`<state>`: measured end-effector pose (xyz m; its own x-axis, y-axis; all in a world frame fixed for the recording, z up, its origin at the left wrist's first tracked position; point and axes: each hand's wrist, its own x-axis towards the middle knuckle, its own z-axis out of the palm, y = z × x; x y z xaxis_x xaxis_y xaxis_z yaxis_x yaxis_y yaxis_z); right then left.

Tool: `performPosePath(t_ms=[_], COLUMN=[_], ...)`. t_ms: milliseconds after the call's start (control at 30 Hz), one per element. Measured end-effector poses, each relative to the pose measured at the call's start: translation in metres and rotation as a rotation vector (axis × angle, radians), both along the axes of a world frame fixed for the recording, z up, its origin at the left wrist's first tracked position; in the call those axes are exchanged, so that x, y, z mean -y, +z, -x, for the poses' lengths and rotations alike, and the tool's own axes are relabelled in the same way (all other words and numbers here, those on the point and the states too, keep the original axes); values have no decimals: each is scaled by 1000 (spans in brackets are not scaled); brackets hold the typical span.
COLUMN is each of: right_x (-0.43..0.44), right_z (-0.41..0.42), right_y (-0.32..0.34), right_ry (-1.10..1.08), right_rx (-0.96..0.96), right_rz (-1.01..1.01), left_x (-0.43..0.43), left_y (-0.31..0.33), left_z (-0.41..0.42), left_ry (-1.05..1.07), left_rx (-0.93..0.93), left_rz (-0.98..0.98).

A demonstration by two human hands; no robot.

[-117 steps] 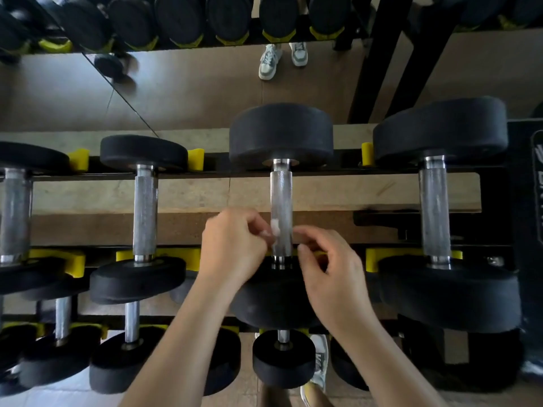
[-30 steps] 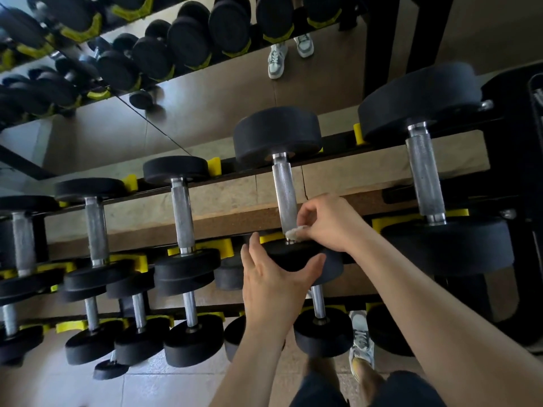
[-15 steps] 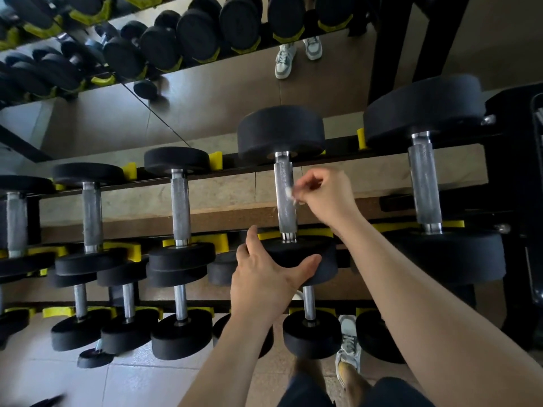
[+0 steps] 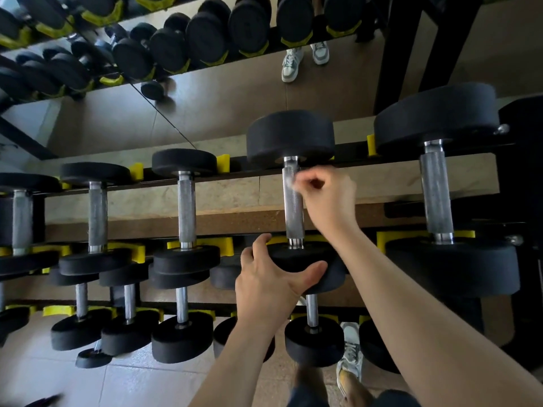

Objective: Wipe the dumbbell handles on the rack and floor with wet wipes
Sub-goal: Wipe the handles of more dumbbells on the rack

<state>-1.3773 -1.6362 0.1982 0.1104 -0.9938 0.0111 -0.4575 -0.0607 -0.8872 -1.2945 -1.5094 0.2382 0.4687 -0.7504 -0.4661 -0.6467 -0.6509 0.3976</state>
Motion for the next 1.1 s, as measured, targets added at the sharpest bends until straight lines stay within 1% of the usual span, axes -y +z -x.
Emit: performPosePath(t_ms=[67,100,167,233,300,333,400,433,500,533,600,633,667,700,733,800,833,900,933,967,1033,1100], right_x=[-21,-25,-13,9,20,19,9,7,14,21,34,36,35,29,21,4,1,5,9,12,11,0], right_z=[8,8,-2,-21,-28,-27,-20,-16,-17,-19,-21,-22,-22,-21,-21,-18,-16,-13,-10,-8,-6,-8], right_y=[2,4,9,11,14,14,15,18,25,28,32,33,33,32,29,27,27,28,27,24,17,5], right_ry=[179,247,325,354,411,479,704,814,913,915,817,768,768,823,921,1086,1122,1065,974,856,592,349], right_rx=[-122,-176,-311,-459,-576,-641,-764,-793,-823,-837,-829,-816,-821,-834,-843,-812,-792,-714,-653,-591,-485,-336], right_rz=[66,132,312,474,498,496,466,426,370,399,553,580,570,539,478,353,335,330,359,405,451,404], left_x=[1,1,1,1,0,0,0,0,0,0,0,0,0,0,0,-1,-2,1,6,13,34,59], left_y=[1,0,-1,-2,-1,-1,-1,-1,0,1,2,3,4,4,5,6,6,8,9,11,12,11], left_z=[0,-1,0,-1,0,-1,-1,-1,-1,-1,-1,-2,-2,-2,-3,-6,-9,-22,-31,-39,-51,-55], left_ry=[2,-1,-9,0,13,13,-3,-17,-27,-25,-21,-18,-19,-21,-28,-61,-89,-145,-136,-103,-72,-138], left_rx=[-8,-8,-13,-29,-43,-46,-47,-47,-44,-46,-57,-63,-68,-71,-77,-97,-112,-158,-207,-268,-326,-293], left_rz=[3,6,-6,-15,-24,-26,-32,-35,-36,-40,-56,-62,-60,-56,-50,-36,-35,-54,-48,-2,222,384])
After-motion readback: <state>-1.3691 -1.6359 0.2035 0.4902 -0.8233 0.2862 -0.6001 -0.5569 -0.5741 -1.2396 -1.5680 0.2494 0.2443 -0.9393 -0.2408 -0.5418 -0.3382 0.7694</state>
